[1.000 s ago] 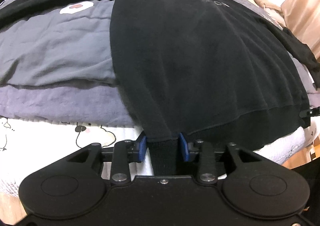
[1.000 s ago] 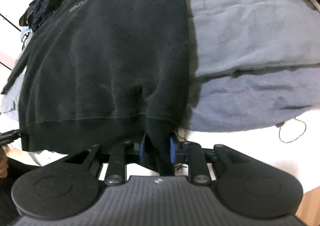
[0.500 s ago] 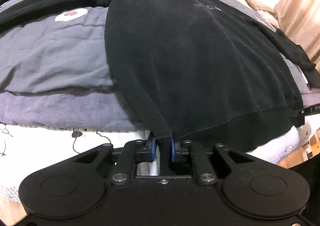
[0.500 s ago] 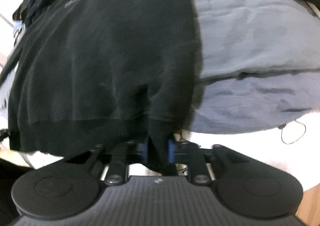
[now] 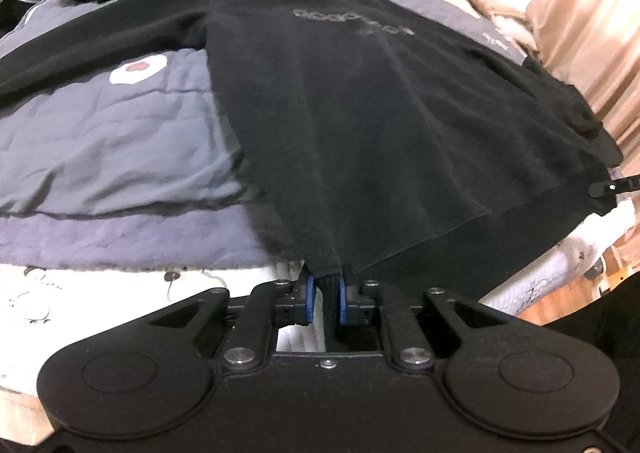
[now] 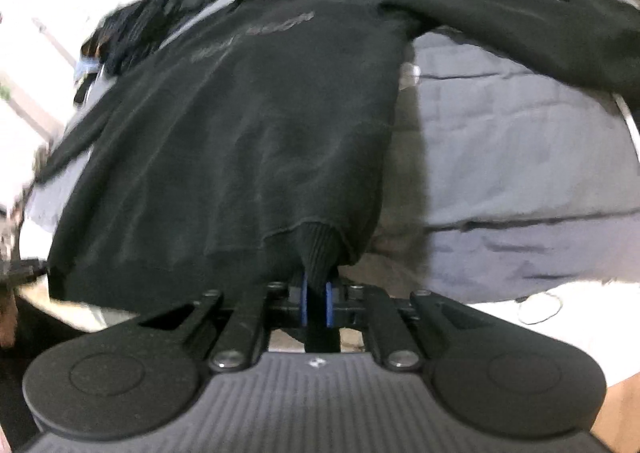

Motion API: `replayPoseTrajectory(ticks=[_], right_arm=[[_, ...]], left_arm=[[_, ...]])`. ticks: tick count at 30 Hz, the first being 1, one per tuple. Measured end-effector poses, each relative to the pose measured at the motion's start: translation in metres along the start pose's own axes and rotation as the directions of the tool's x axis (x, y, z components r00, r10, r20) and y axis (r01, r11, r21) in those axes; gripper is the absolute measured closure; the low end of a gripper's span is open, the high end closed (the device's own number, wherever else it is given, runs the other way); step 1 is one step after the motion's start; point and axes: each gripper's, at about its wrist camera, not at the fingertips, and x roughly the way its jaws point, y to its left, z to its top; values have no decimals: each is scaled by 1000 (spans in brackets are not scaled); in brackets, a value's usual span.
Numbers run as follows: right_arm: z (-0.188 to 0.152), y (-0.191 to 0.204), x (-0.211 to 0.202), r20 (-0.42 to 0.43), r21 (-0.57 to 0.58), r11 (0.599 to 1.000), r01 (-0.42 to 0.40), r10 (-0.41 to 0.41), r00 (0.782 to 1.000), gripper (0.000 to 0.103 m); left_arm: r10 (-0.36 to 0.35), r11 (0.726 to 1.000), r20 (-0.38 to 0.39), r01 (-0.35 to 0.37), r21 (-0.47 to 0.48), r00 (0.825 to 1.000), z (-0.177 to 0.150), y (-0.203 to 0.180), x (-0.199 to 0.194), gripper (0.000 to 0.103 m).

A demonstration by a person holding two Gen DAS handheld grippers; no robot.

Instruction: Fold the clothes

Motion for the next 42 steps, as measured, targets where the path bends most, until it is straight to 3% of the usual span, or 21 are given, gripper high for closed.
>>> replayPoseTrajectory(ticks=[5, 7, 10, 14, 18, 22, 25, 27, 31, 34, 37, 42], right_arm=[[1, 4, 28, -118, -58, 995, 76, -83, 990, 95], [-1, 5, 40, -155, -85, 990, 110, -122, 980, 94], [-5, 9, 53, -203, -154, 971, 183, -213, 956, 91], [-10, 7, 44, -161, -251, 925, 286, -331, 930, 90], [0, -6, 9, -44, -132, 952, 277, -284, 958, 84], [16, -1, -8, 86, -49, 971, 233, -229, 970, 76], [27, 22, -1, 159, -48, 985, 164, -155, 975, 71], [34, 37, 5, 208, -52, 992, 116, -102, 973, 62], [49, 70, 22, 281, -74, 996, 39, -17, 959, 55], [63, 87, 38, 307, -98, 995, 23, 9, 952, 49], [75, 95, 47, 339, -96, 995, 15, 19, 940, 45], [100, 99, 66, 375, -57, 998, -7, 28, 926, 43]], left_arm=[[35, 999, -70, -35, 1, 997, -2, 4, 21, 91], [54, 999, -63, -53, 6, 997, -3, 6, 18, 91], [81, 997, -53, -80, 13, 995, -5, 9, 14, 78], [117, 993, -40, -116, 22, 992, -7, 14, 8, 74], [129, 992, 16, -129, 4, 992, -1, 20, -7, 74], [98, 995, 113, -99, 6, 989, 14, 11, -22, 52], [86, 993, 172, -98, 59, 981, 22, -8, -23, 51], [49, 997, 212, -62, 55, 976, 26, -16, -19, 51], [20, 999, 229, -28, 32, 973, 38, -25, -2, 51], [16, 1000, 223, -21, 18, 975, 42, -26, 9, 49], [31, 999, 237, -33, 4, 971, 45, -22, 13, 38], [58, 998, 240, -56, -14, 969, 58, -11, 26, 38]])
